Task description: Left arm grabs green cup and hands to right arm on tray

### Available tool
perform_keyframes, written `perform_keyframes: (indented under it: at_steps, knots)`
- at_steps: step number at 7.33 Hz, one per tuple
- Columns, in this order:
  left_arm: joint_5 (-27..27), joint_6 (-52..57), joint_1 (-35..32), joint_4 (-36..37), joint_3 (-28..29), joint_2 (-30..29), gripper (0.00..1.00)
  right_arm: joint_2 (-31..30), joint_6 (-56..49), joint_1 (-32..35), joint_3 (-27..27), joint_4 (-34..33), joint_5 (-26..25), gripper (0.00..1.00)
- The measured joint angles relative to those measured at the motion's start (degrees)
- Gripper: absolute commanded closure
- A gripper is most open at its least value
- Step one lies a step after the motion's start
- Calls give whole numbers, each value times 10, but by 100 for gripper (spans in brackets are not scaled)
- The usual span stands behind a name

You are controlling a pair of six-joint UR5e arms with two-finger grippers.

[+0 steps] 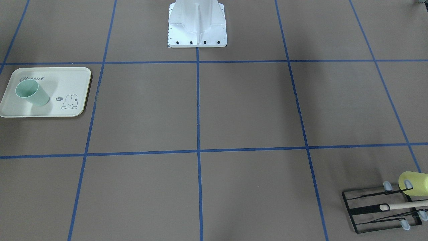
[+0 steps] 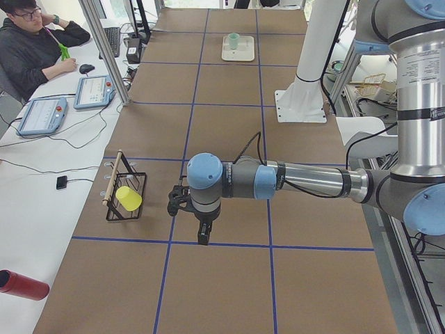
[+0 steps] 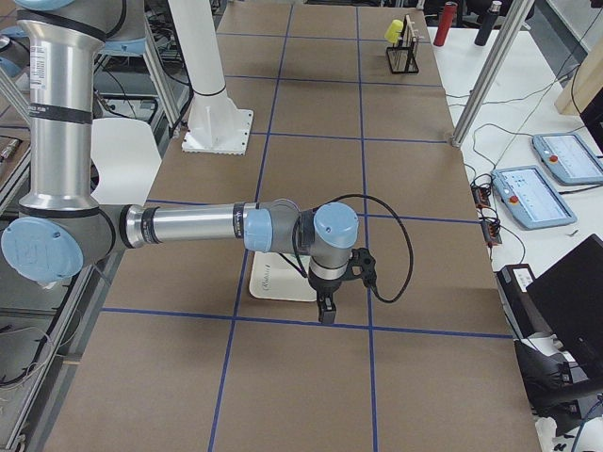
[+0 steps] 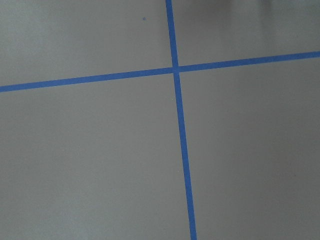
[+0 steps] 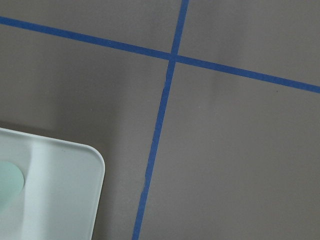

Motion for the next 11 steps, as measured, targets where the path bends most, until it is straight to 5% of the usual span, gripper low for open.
perform_keyframes:
  at_steps: [11]
  knots:
    - [-1, -1, 0, 0, 0, 1, 0, 2, 10, 0, 1, 17, 0, 0]
